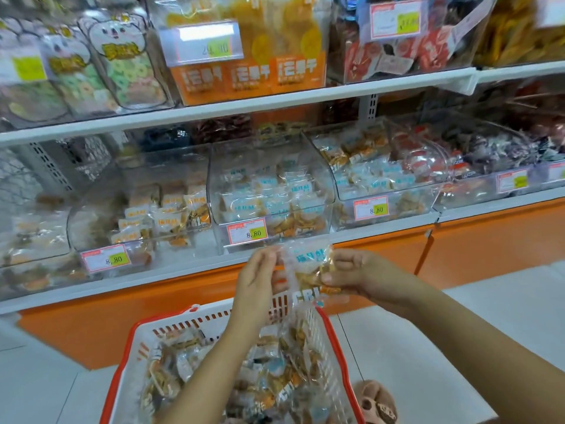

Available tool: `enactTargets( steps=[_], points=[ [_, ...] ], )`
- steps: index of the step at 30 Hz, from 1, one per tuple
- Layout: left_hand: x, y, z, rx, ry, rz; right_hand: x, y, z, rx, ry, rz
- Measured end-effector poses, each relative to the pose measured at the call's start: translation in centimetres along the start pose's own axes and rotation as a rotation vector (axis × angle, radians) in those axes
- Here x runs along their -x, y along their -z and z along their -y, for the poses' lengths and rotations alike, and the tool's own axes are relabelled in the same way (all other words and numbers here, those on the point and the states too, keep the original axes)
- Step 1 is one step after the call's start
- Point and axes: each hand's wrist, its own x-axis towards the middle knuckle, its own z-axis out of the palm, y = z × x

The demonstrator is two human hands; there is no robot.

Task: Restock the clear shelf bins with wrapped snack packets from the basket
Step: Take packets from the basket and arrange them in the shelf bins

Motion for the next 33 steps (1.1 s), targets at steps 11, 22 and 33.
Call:
enactTargets(
  steps=[11, 22, 33],
  points=[
    [-7.5, -8.7, -4.3, -0.139, -0.013, 0.128, -0.9, 7.0, 5.7, 0.226, 0.065, -0.315],
    [-20.7, -15.5, -6.1, -1.070, -0.391, 0.280, -10.6, 21.9, 10.2, 0.601, 0.109, -1.117],
    [-26.7, -17.0, -5.6, -1.798, -0.278, 0.437, -19.6, 24.4, 11.8, 1.280, -0.138, -0.927]
  ],
)
